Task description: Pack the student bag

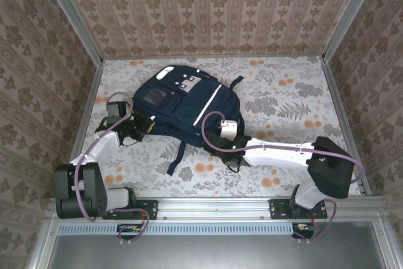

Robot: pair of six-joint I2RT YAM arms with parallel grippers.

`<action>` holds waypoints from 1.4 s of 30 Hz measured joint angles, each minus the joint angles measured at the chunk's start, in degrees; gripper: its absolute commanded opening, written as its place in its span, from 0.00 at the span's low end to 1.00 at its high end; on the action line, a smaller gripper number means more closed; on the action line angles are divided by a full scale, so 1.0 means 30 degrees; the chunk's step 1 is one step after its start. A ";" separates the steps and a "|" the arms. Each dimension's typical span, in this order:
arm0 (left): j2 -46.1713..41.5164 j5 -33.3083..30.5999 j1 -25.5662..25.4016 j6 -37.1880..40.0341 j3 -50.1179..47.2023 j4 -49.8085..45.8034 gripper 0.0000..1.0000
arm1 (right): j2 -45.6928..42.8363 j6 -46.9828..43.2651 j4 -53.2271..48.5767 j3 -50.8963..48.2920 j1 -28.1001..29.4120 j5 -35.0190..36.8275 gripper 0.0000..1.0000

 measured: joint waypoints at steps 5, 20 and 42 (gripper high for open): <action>0.1158 0.0175 0.0350 0.0838 0.1421 -0.0816 0.33 | -0.0576 -0.2237 0.1749 -0.0546 -0.0481 -0.1996 0.00; -0.7074 -0.4612 -0.7774 -0.2849 -0.1902 -0.2448 0.52 | 0.1209 -0.5297 0.1989 0.1188 -0.0240 -0.5938 0.00; -0.0627 -1.1584 -1.7697 -0.9908 -0.2368 0.4983 0.63 | 0.0393 -0.5923 0.2841 0.0430 -0.1377 -0.8182 0.00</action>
